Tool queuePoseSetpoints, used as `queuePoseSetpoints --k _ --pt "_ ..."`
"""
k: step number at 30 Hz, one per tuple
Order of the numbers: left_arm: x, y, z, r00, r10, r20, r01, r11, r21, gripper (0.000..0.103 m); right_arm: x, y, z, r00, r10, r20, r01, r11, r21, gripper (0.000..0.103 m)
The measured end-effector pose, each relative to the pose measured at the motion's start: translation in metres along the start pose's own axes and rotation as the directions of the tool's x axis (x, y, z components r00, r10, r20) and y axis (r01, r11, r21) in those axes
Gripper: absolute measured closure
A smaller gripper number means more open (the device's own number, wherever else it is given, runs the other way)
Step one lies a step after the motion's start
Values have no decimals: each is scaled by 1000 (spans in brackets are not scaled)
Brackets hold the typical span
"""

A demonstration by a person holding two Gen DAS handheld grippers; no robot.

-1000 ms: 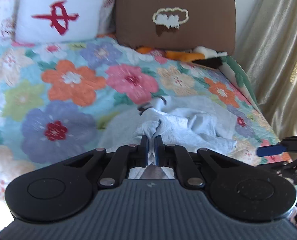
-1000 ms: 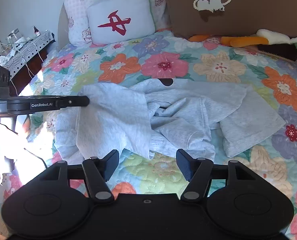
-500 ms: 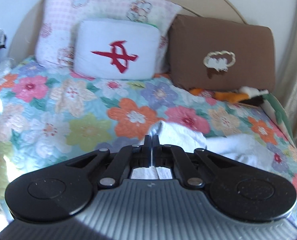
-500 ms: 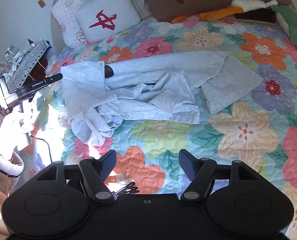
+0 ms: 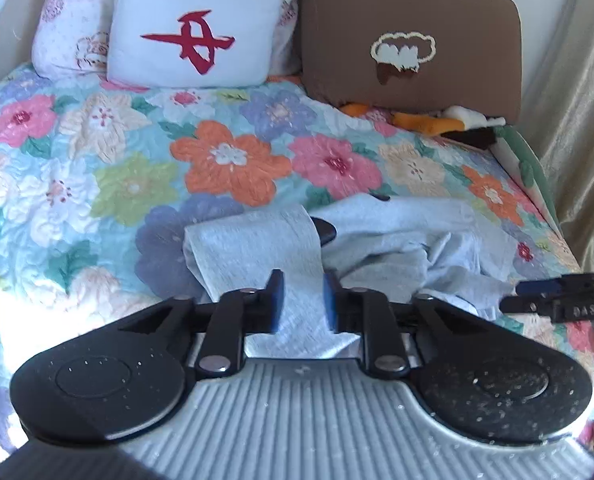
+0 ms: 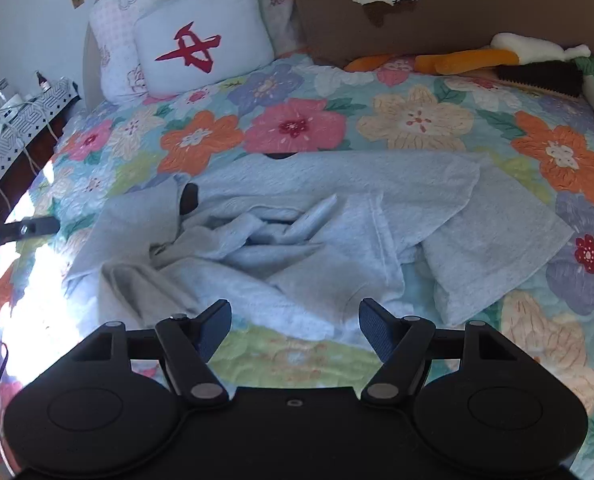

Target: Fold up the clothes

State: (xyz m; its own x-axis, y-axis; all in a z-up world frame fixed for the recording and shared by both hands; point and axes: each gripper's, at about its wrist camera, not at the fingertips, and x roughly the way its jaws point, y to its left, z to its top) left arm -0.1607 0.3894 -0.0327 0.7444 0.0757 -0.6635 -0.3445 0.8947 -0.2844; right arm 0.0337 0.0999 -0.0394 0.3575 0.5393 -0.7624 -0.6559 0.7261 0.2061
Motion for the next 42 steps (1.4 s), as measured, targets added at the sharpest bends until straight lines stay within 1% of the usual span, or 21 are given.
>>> queuePoseSetpoints --k 1,3,5,7,8,9,11,12,14,15,18,21,24,27,29,31,33,34,35,38,42 --pt "3 1 -4 1000 -3 -9 3 1000 -7 53 3 -4 2 1000 -18 19 18 1000 14 28" --pt "10 5 -10 1000 -5 -30 4 1000 -24 50 8 -15 6 998 -39 43 37 998 49 28" --pt "19 8 -15 997 -20 -71 17 999 -42 42 16 -23 6 997 -48 54 45 997 68 28" --pt "32 10 -20 990 -44 -135 38 998 -46 27 25 -27 4 997 -58 58 53 996 74 28" --pt "40 7 -23 982 -54 -181 52 999 -17 27 31 -29 2 997 -54 54 50 996 79 28" --pt "47 4 -25 979 -46 -197 50 999 14 27 37 -30 -2 998 -40 46 36 996 84 28" --pt "57 -3 -30 984 -13 -177 24 998 61 27 48 -29 -8 1000 -16 23 14 997 82 29" --pt "59 -4 -30 989 5 -146 5 998 65 30 53 -26 -11 1000 -13 15 12 998 59 34" --pt "63 -6 -30 995 39 -87 -32 996 83 66 52 -18 -16 999 -34 41 35 999 -24 96" --pt "62 -7 -28 996 60 -65 -53 993 109 93 48 -14 -17 995 -59 77 64 996 -63 95" --pt "50 -4 -14 992 123 34 -127 984 122 94 28 -17 -10 981 -127 146 139 987 -76 96" --pt "30 8 3 977 166 135 -174 983 50 95 -3 -32 2 956 -199 216 217 974 -60 96" --pt "11 19 18 955 208 210 -207 978 -28 95 -32 -51 11 938 -239 251 256 966 -36 96" --pt "-7 21 21 922 270 276 -262 963 -65 95 -58 -62 11 906 -304 293 321 947 -9 96" --pt "-19 27 18 901 311 303 -284 950 -132 95 -73 -70 13 886 -344 311 358 934 13 97" --pt "-25 36 10 877 376 299 -320 921 -222 95 -83 -83 13 867 -372 331 377 925 52 97" --pt "-21 41 -2 854 443 274 -385 891 -239 95 -81 -100 12 838 -441 321 439 895 84 97" --pt "-17 42 -8 851 461 250 -410 882 -230 95 -78 -109 11 824 -478 304 471 876 101 97" --pt "-12 43 -13 854 469 225 -423 878 -227 95 -75 -119 9 823 -498 274 484 867 121 97" --pt "-1 45 -26 880 450 150 -410 881 -238 95 -60 -137 -1 839 -514 179 496 857 139 97" --pt "3 37 -32 888 435 151 -405 893 -194 95 -36 -143 -6 843 -535 60 528 844 97 95"
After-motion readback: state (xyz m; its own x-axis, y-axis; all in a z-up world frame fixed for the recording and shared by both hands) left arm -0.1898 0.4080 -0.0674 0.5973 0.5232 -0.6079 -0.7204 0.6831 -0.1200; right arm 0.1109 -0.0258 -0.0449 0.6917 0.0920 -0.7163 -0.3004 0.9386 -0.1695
